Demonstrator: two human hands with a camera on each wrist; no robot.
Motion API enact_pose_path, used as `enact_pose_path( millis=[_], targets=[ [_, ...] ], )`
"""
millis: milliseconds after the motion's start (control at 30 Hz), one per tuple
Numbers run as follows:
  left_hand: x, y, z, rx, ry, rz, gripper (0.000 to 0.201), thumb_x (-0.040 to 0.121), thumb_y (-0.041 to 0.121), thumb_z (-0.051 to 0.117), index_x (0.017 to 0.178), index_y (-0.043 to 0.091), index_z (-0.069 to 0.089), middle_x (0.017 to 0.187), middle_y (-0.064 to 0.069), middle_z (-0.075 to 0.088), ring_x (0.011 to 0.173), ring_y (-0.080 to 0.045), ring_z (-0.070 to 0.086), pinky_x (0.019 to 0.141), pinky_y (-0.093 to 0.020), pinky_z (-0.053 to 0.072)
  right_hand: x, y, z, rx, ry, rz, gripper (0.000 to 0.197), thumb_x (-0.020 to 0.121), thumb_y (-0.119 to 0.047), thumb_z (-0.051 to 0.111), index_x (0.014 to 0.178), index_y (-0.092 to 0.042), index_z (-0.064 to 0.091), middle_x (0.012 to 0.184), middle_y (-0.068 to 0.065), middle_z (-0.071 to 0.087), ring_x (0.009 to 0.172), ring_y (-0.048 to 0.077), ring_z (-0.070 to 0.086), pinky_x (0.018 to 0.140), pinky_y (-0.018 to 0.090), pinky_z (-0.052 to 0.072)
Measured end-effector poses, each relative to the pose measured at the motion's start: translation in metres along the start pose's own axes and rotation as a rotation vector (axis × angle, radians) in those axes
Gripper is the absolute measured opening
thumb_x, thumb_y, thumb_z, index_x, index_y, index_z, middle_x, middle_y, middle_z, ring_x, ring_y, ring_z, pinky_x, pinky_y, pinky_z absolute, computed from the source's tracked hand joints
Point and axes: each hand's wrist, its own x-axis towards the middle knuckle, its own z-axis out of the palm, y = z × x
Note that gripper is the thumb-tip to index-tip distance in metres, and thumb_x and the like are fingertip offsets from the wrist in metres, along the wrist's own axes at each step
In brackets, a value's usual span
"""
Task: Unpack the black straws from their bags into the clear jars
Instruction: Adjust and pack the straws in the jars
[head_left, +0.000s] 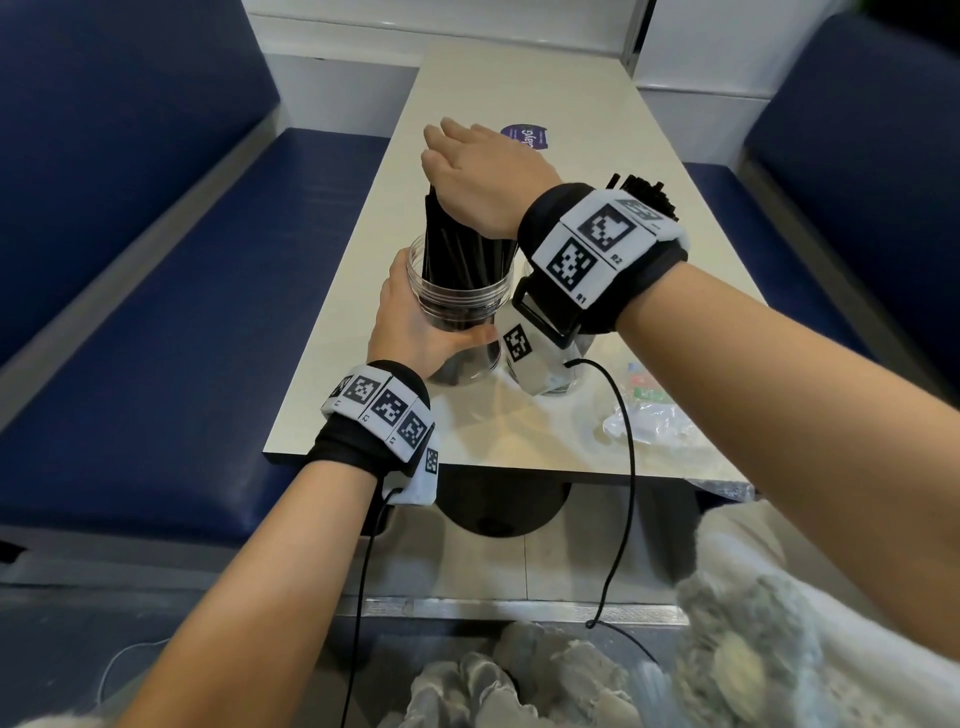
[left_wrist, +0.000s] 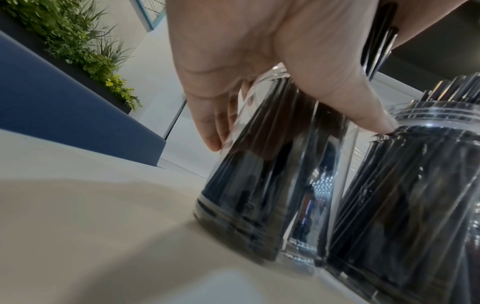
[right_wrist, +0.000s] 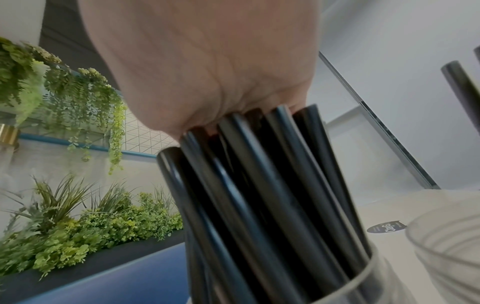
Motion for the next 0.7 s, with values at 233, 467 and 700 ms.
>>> enact_pose_path(
  millis=[233, 467, 700],
  targets=[
    [-0.001, 0.002, -0.001, 0.027, 0.020, 0.003, 0.121, 0.047, 0.039, 0.090, 0.145, 0.018, 0.022, 0.142, -0.005, 0.040, 0.132, -0.021, 0.040, 0.108, -0.045, 0.037, -0.004, 0.000, 0.002, 0.014, -0.066, 0.009, 0.041, 0.097, -0.022, 0.016, 0.117, -0.002, 0.046, 0.130, 0.016, 0.047, 0.126, 0.031, 0.040, 0.109, 0.051, 0.029],
    [0.001, 0.000, 0.002, 0.039, 0.029, 0.008, 0.112, 0.054, 0.030, 0.089, 0.144, 0.015, 0.024, 0.141, -0.006, 0.037, 0.131, -0.020, 0.038, 0.107, -0.035, 0.035, -0.006, -0.002, 0.000, 0.050, -0.041, -0.011, 0.048, 0.091, -0.029, 0.011, 0.112, -0.003, 0.045, 0.128, 0.017, 0.047, 0.124, 0.034, 0.041, 0.106, 0.054, 0.031],
    [-0.002, 0.004, 0.005, -0.020, 0.051, 0.001, 0.107, 0.039, 0.049, 0.078, 0.132, 0.016, 0.037, 0.128, -0.007, 0.051, 0.117, -0.021, 0.054, 0.099, -0.043, 0.048, -0.010, -0.012, 0.004, -0.045, 0.061, -0.053, 0.053, 0.092, -0.056, 0.028, 0.139, -0.031, 0.035, 0.153, -0.002, 0.028, 0.143, 0.024, 0.019, 0.114, 0.057, 0.010]
  ],
)
